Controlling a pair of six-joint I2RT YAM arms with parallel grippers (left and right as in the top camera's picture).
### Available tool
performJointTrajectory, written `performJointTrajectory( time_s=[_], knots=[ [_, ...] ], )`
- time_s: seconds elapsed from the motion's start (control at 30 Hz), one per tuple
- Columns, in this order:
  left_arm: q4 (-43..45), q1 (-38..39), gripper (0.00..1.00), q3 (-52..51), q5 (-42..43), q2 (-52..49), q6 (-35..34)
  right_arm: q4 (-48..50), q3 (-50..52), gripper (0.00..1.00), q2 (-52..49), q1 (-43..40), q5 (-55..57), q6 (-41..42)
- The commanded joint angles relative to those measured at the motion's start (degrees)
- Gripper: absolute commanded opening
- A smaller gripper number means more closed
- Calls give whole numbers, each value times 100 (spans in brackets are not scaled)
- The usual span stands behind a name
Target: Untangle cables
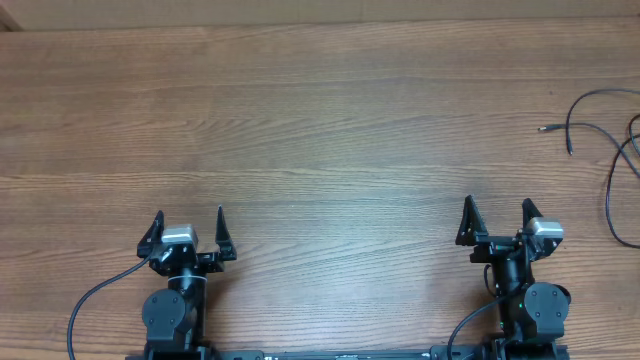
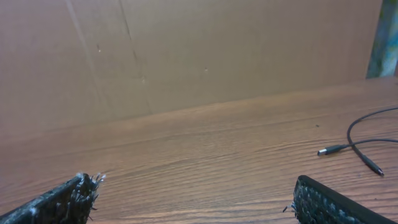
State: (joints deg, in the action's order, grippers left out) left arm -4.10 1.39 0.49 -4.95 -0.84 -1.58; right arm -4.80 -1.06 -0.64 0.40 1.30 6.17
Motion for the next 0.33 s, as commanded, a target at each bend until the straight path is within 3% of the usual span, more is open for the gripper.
performJointTrajectory(
  time_s=[0.0,0.3],
  knots=[
    [7,-28,99,-22,-31,59,-76,9,61,100,48,-15,-37,-26],
    [7,-28,99,-22,-28,59,-74,9,61,100,48,-15,-37,-26]
  ],
)
